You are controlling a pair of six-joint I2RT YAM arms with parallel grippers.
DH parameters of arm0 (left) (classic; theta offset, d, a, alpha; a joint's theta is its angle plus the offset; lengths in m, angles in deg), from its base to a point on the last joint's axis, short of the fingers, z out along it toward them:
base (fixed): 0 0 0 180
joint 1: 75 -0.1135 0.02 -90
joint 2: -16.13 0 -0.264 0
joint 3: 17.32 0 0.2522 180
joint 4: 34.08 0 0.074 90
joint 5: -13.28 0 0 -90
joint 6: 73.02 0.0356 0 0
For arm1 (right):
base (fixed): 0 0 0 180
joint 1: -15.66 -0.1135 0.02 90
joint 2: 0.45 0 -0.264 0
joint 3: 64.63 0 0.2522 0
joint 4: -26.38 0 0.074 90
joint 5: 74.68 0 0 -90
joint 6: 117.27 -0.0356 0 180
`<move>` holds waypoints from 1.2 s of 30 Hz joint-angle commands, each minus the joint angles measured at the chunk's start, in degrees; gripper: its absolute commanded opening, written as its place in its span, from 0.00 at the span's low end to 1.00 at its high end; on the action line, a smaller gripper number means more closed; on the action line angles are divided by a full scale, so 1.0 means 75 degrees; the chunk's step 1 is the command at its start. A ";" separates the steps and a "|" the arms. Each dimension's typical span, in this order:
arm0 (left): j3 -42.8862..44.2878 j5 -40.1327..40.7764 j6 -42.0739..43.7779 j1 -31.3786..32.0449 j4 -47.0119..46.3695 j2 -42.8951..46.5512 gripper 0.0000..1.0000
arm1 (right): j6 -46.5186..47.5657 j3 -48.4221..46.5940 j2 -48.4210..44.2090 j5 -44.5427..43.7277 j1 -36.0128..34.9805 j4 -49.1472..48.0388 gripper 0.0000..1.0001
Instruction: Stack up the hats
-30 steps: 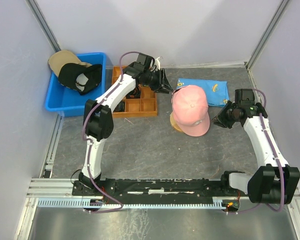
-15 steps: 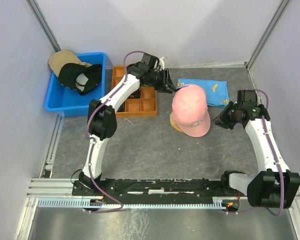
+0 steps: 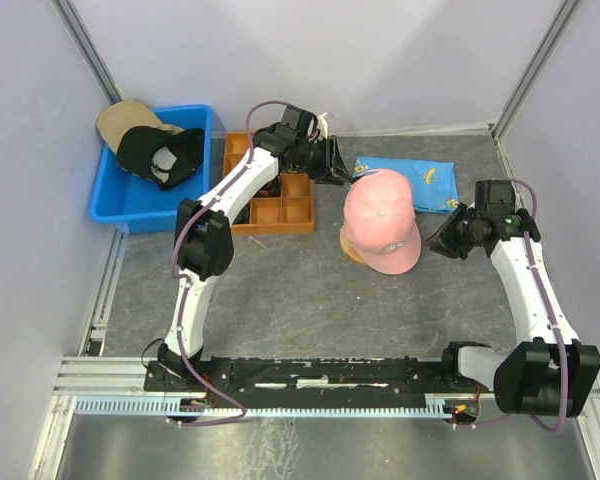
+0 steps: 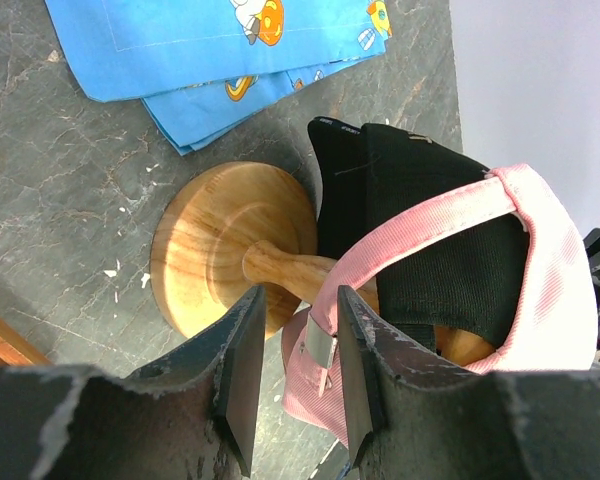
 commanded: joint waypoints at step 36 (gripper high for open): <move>-0.3751 0.1832 -0.0096 -0.0855 -0.0373 0.2649 0.40 | -0.3892 0.3640 0.0435 0.1291 -0.1637 -0.4587 0.28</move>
